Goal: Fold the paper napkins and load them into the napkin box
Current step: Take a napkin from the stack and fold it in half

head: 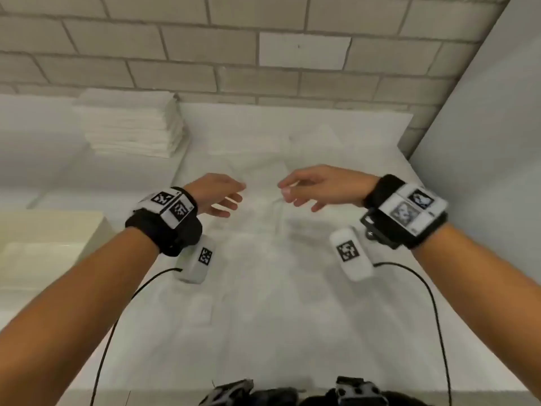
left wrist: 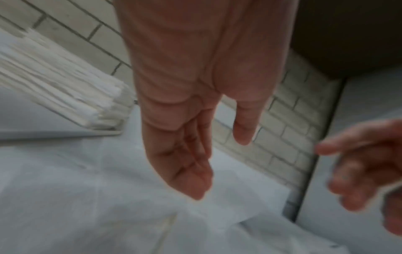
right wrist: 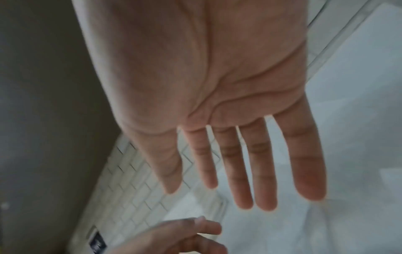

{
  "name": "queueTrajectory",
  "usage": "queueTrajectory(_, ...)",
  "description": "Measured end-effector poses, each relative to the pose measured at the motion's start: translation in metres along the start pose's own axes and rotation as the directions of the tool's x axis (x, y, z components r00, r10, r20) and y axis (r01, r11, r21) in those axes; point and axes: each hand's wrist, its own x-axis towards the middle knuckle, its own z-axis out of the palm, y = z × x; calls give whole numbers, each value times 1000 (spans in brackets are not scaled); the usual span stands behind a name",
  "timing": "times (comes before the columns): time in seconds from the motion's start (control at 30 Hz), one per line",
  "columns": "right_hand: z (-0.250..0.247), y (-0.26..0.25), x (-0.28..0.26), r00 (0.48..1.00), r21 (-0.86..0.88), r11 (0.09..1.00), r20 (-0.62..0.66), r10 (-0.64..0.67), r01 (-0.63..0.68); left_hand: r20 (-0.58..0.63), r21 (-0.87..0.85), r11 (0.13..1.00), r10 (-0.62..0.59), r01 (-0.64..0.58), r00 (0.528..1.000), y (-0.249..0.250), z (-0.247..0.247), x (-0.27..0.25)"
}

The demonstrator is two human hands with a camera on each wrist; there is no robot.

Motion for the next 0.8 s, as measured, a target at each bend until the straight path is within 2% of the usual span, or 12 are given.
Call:
queueTrajectory(0.1, -3, -1, 58, 989, -133, 984, -105, 103, -117, -105, -25, 995, -101, 98, 989, 2, 4, 24)
queueTrajectory(0.17, -5, 2, 89, 970, -232, 953, -190, 151, -193, -127, -52, 989, -147, 141, 981, 2, 4, 39)
queueTrajectory(0.27, -9, 15, 121, 941, -249, 920, -235, 245, -302, -148, -101, 980, -186, 172, 971, 2, 2, 58)
queueTrajectory(0.37, -12, 26, 139, 937, -188, 928, -203, 283, -321, -143, -142, 970, -217, 197, 966, 4, 7, 74)
queueTrajectory(0.47, -8, 36, 151, 953, -97, 950, -94, 287, -295, -101, -230, 955, -217, 189, 971, 7, 13, 83)
queueTrajectory(0.53, -4, 39, 153, 959, -11, 959, -10, 282, -282, -101, -290, 946, -182, 146, 978, 6, 12, 90)
queueTrajectory(0.63, -1, 35, 148, 979, -33, 979, 19, 202, -201, -193, -396, 918, -111, 26, 975, 8, 5, 85)
queueTrajectory(0.73, 2, 35, 143, 986, 224, 960, 70, 154, -166, -163, -432, 901, -35, -40, 986, 6, -5, 68)
queueTrajectory(0.8, 6, 34, 141, 977, 341, 915, 69, 203, -214, -147, -424, 901, 24, -85, 989, 2, -12, 53)
